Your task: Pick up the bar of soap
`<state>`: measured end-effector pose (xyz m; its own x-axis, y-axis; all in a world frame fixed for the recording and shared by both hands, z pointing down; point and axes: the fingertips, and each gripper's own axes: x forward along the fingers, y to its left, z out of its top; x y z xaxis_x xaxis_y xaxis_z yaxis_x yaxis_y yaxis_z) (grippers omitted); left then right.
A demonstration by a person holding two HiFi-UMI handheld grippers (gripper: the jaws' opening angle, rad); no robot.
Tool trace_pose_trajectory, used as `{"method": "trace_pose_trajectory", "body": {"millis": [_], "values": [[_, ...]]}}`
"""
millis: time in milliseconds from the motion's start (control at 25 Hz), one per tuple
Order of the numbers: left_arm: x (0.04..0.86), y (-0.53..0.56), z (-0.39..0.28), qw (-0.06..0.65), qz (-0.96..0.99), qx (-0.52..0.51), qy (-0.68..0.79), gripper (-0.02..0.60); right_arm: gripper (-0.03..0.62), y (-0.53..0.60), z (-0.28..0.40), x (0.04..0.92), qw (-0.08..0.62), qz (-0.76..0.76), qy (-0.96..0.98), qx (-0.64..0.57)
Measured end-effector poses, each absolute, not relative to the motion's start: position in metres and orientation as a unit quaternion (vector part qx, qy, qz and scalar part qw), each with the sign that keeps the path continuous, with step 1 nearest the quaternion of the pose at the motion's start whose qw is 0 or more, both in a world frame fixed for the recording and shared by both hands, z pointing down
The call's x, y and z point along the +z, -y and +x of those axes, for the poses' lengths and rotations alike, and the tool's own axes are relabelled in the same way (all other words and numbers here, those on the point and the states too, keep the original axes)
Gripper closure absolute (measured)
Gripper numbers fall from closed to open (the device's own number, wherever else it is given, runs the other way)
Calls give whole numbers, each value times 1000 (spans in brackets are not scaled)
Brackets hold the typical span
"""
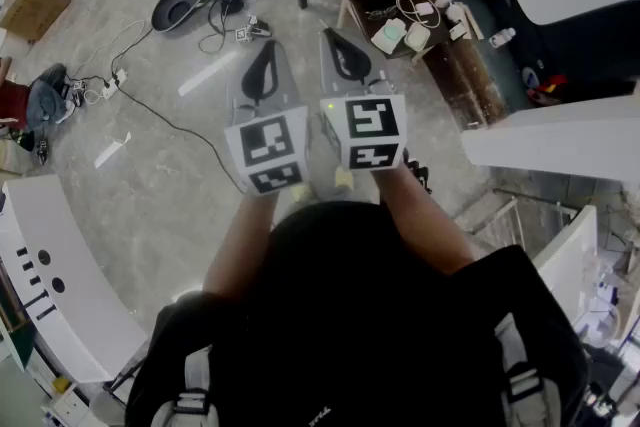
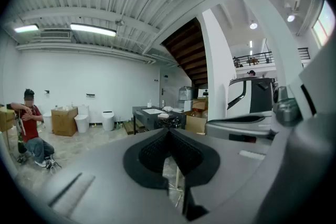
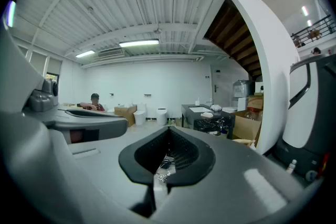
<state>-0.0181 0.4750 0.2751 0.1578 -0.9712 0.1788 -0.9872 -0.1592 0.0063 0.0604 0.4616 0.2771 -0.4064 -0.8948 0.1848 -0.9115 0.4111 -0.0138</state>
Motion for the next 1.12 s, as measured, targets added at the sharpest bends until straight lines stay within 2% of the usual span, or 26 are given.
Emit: {"method": "trace_pose_trajectory", "body": {"millis": [640,1120], "values": [[271,-471,-5,53,758,76,646,586,580,-464,74,288,97,533,837,72],[272,-483,-21,53,755,65,650,586,580,-476,66,286,93,531,840,67]]}}
